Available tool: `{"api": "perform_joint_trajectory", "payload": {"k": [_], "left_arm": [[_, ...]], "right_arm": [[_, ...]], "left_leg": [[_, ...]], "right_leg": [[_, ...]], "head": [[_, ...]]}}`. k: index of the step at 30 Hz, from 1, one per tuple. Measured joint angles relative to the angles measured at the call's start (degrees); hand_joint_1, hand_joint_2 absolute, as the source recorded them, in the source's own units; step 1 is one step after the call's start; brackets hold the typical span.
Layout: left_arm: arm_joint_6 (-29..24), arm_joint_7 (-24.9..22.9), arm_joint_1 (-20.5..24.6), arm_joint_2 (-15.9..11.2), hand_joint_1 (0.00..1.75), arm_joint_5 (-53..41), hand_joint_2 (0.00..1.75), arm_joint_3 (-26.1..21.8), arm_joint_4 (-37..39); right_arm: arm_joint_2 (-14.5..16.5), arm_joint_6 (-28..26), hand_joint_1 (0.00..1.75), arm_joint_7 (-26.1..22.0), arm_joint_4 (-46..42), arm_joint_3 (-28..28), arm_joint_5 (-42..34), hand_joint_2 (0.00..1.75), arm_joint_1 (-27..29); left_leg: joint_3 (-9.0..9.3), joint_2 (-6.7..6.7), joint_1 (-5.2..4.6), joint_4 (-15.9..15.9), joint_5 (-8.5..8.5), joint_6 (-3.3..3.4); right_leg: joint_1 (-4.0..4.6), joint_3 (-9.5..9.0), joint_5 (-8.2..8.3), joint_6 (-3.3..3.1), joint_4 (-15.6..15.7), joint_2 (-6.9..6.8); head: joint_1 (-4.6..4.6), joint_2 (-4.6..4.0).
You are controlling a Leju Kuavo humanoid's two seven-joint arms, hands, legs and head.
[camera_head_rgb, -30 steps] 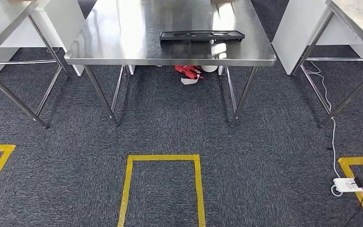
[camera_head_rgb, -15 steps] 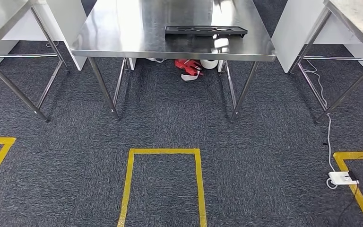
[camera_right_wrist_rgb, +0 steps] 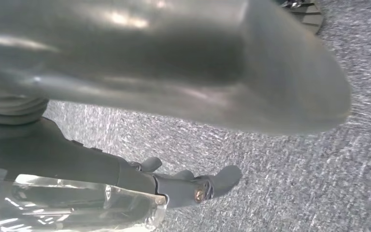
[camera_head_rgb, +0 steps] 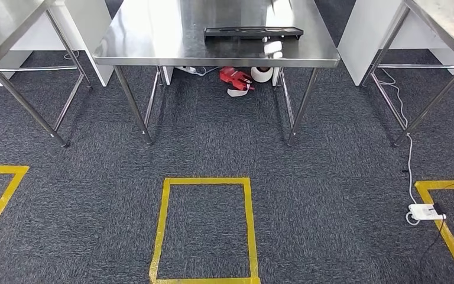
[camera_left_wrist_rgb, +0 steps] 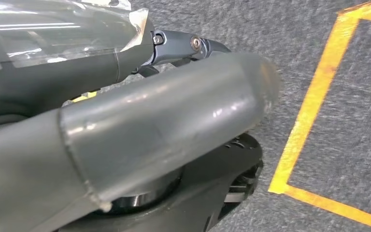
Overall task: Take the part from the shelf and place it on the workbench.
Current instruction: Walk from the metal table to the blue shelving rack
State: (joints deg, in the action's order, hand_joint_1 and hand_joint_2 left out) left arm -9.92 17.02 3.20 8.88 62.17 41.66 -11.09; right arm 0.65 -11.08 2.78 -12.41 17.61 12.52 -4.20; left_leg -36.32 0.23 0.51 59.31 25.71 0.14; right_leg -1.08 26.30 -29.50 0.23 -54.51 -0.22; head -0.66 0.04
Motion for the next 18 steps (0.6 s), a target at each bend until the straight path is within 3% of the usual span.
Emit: {"api": "perform_joint_trajectory", "payload": {"k": [2,3,4,5,6,8,10,13,14,16,18], "left_arm": [[-0.02,-0.01,-0.04,-0.01,0.00,0.03,0.00,0.01,0.01],[-0.02,-0.01,-0.04,-0.02,0.00,0.05,0.00,0.01,0.01],[-0.02,-0.01,-0.04,-0.02,0.00,0.07,0.00,0.01,0.01],[-0.02,-0.01,-0.04,-0.03,0.00,0.09,0.00,0.00,0.01],[-0.02,-0.01,-0.04,-0.03,0.00,0.10,0.00,0.00,0.01],[-0.02,-0.01,0.02,-0.04,0.00,0.10,0.00,0.01,0.01],[-0.02,-0.01,0.08,-0.04,0.00,0.10,0.00,0.00,0.00],[-0.02,-0.01,0.06,0.03,0.00,0.11,0.00,0.00,-0.01],[-0.02,-0.01,0.10,0.08,0.00,0.13,0.00,0.00,-0.01],[-0.02,-0.01,0.18,0.16,0.00,0.16,0.00,0.00,0.00],[-0.02,-0.01,0.21,0.20,0.00,0.19,0.00,0.00,0.00]], "right_arm": [[0.09,0.00,0.00,0.05,0.00,0.03,0.01,0.00,0.02],[0.12,0.00,0.00,0.08,0.00,0.06,0.01,0.00,0.05],[0.14,0.00,0.00,0.12,0.00,0.09,0.01,0.00,0.07],[0.17,0.00,0.00,0.16,0.00,0.14,0.01,0.00,0.08],[0.20,0.00,0.00,0.20,0.00,0.18,0.01,0.00,0.10],[0.26,0.00,0.00,0.24,0.00,0.26,0.01,0.00,0.09],[0.34,0.00,0.00,0.24,0.00,0.30,0.01,0.00,0.02],[0.40,0.00,0.00,0.24,0.01,0.31,0.01,0.00,0.02],[0.38,0.00,0.00,0.24,0.02,0.31,0.01,0.00,0.06],[0.39,0.00,0.00,0.24,0.04,0.31,0.00,0.00,0.12],[0.45,0.00,0.00,0.24,0.04,0.31,0.00,0.00,0.14]], "left_leg": [[-1.71,-0.13,0.16,6.38,5.84,-0.45],[-2.41,-0.14,0.20,10.05,8.01,-0.66],[-2.61,-0.14,0.23,12.65,8.84,-0.83],[-1.95,-0.13,0.28,13.43,8.40,-0.93],[-0.17,-0.12,0.35,11.89,7.07,-0.96],[5.33,-0.16,0.48,4.49,4.82,-0.80],[8.61,-0.32,0.33,-0.97,4.54,-0.27],[8.17,-0.34,0.00,-2.09,4.02,1.01],[7.78,-0.26,0.03,-2.27,3.47,1.58],[6.64,-0.04,0.18,-2.63,2.25,2.62],[5.35,0.08,0.08,-2.61,1.26,2.95]], "right_leg": [[0.02,1.12,1.07,-0.96,-0.04,-0.24],[0.15,1.65,1.57,-1.12,-0.12,-0.34],[0.24,2.20,2.02,-1.07,-0.29,-0.40],[0.28,2.79,2.39,-0.93,-0.57,-0.42],[0.29,3.46,2.66,-0.79,-0.99,-0.42],[0.34,4.76,2.96,-0.55,-2.07,-0.40],[0.55,5.67,3.32,-0.04,-2.87,-0.38],[0.76,6.36,4.18,1.41,-3.08,-0.39],[0.73,6.86,3.77,1.71,-3.55,-0.31],[0.59,8.49,0.62,1.58,-6.89,-0.13],[0.33,10.45,-3.60,1.31,-12.72,-0.02]], "head": [[0.26,0.00],[0.31,0.00],[0.29,0.00],[0.31,0.00],[0.31,0.00],[0.33,0.00],[0.29,0.00],[0.27,0.00],[0.31,0.00],[0.06,0.00],[-0.22,0.00]]}}
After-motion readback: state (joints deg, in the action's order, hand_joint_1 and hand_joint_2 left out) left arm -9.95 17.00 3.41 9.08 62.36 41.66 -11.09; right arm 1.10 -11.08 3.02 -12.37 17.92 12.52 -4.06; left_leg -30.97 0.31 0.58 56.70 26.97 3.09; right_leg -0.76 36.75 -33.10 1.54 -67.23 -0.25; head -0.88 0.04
